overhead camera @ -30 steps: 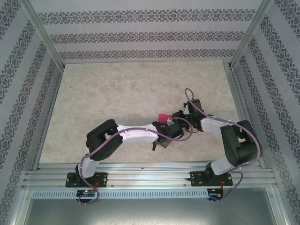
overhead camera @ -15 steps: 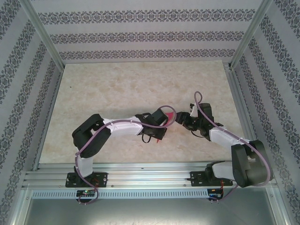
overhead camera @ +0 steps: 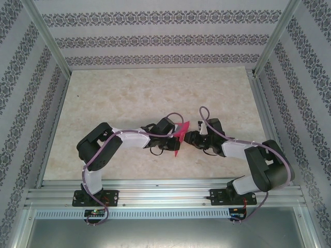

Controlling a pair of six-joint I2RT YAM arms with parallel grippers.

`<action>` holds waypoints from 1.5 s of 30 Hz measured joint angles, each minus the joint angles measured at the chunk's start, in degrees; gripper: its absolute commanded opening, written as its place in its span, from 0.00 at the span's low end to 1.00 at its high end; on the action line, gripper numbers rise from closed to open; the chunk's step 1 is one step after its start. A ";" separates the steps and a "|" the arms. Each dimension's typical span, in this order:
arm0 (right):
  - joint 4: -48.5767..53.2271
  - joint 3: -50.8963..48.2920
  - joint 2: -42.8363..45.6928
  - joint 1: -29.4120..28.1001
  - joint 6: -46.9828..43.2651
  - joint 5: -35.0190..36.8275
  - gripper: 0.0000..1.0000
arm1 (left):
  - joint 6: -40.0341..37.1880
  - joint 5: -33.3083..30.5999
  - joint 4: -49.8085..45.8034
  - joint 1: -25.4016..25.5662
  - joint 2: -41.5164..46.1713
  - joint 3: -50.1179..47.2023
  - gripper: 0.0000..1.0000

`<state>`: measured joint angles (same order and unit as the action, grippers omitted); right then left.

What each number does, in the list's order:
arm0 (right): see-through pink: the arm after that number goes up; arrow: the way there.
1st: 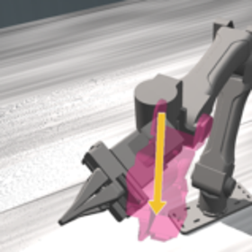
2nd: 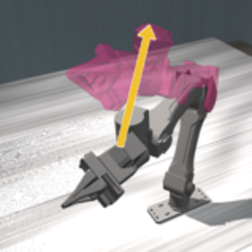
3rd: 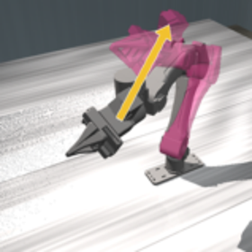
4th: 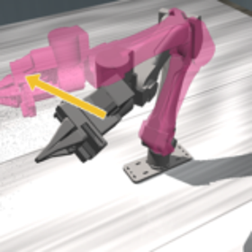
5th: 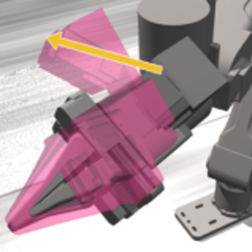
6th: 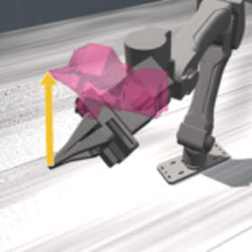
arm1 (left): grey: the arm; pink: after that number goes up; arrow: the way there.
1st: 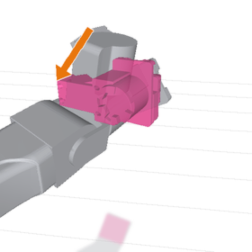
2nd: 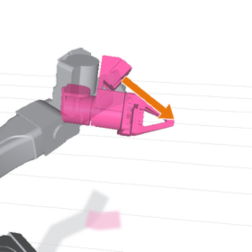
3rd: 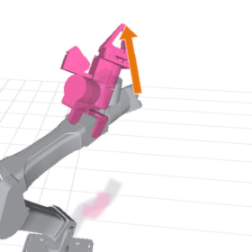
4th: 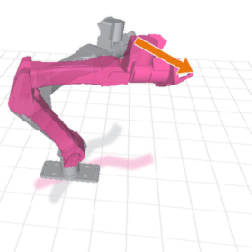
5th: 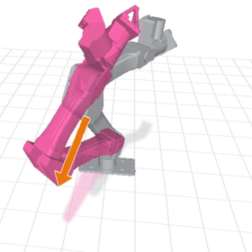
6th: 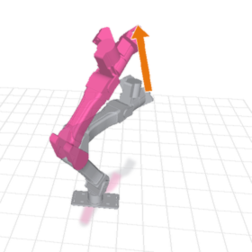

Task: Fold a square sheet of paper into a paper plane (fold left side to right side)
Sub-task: Fold the wing for the fifth time at the center of the table.

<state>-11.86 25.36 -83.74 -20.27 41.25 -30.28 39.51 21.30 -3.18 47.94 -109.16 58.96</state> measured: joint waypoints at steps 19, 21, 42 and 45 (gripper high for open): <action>-6.23 4.85 -9.75 -2.58 3.65 0.22 0.26 | 7.91 6.10 11.56 -2.95 0.33 -4.76 0.00; -6.43 5.20 -10.47 -2.62 3.82 0.20 0.25 | 8.37 6.36 11.80 -3.21 0.31 -4.94 0.00; -4.61 7.72 -12.85 -2.58 4.11 -1.14 0.24 | 8.79 6.75 11.67 -3.41 4.11 -7.13 0.36; -4.42 7.80 -12.85 -2.56 4.11 -1.14 0.24 | 8.55 6.93 10.86 -4.79 7.78 -8.31 0.42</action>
<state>-16.27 33.17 -96.60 -22.83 45.36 -31.42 48.05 28.23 7.68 43.16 -101.38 50.65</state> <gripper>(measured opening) 0.237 0.385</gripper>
